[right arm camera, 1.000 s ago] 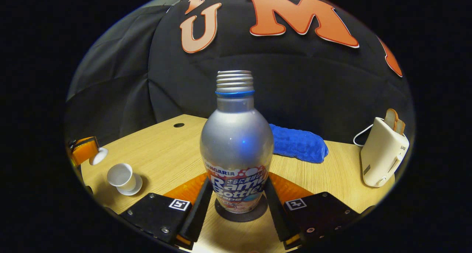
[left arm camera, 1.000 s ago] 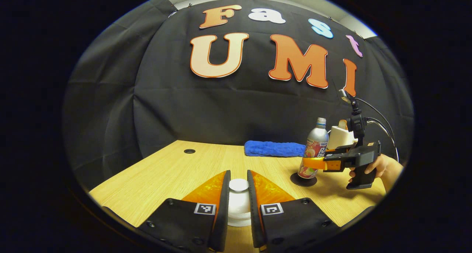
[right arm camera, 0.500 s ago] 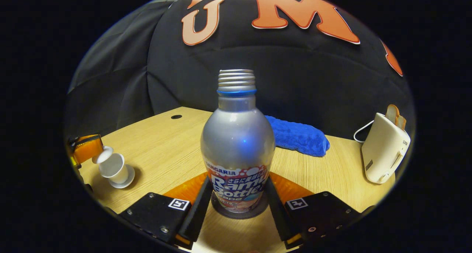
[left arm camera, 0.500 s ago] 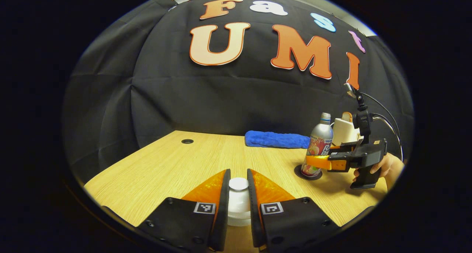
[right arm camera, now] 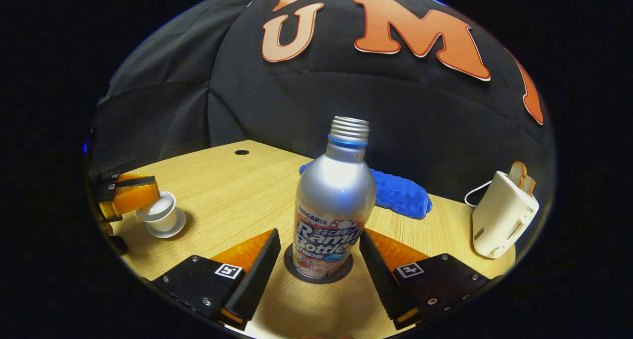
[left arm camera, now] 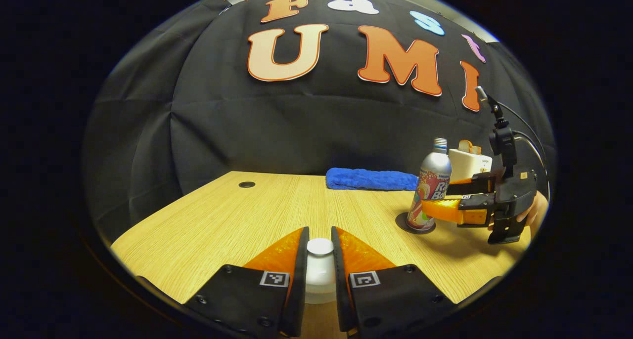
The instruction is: Open the teacup lid with one hand, grasp the water bottle and pour water into the teacup with the other hand; after pouring, place the water bottle on the coaster and then close the teacup lid.
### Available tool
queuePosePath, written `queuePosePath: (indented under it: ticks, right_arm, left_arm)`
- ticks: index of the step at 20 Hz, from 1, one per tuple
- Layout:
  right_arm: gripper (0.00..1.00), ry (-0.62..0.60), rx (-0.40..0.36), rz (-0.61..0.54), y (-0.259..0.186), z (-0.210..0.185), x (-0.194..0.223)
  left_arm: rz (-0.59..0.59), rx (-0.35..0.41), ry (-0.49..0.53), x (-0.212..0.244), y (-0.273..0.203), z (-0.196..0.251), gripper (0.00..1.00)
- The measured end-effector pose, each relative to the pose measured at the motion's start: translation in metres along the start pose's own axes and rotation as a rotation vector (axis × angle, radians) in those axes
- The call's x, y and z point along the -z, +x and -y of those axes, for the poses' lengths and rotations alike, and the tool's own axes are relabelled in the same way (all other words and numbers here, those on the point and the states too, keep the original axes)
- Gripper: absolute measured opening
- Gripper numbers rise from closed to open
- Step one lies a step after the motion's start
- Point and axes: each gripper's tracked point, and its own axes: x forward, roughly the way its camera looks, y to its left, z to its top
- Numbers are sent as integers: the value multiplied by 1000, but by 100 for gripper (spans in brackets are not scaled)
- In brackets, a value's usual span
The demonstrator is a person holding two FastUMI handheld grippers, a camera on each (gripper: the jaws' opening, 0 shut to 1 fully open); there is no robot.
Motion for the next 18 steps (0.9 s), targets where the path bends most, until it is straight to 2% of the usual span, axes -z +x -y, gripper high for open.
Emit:
queuePosePath:
  ticks: [1,3,4,5,6,8,9,11,13,14,15,18]
  right_arm:
    - [93,-9,3,1,-4,1,1]
    - [96,-15,7,-2,-13,3,4]
    - [97,-13,14,-5,-18,5,5]
    - [97,-9,21,-3,-25,7,5]
    - [97,-6,27,6,-31,10,3]
    - [97,1,45,38,-47,18,-6]
    - [93,4,56,53,-55,21,-9]
    - [97,8,81,91,-75,31,-19]
    - [97,13,109,140,-93,40,-31]
    - [97,21,128,163,-104,46,-38]
    - [96,32,151,184,-115,53,-44]
    - [96,50,212,262,-144,71,-63]
  left_arm:
    - [0,-3,5,1,0,0,31]
    - [0,-4,11,2,0,1,31]
    - [5,-3,17,1,0,1,27]
    - [4,-4,22,1,0,2,29]
    - [-9,-12,27,5,1,1,34]
    - [-8,-20,28,3,-1,1,37]
    - [-7,-21,25,3,-1,1,38]
    - [-1,-24,22,1,-3,1,43]
    - [26,-32,27,-10,-6,0,54]
    - [44,-37,29,-18,-9,-1,65]
    - [61,-37,29,-26,-11,1,62]
    - [115,-42,27,-55,-19,6,73]
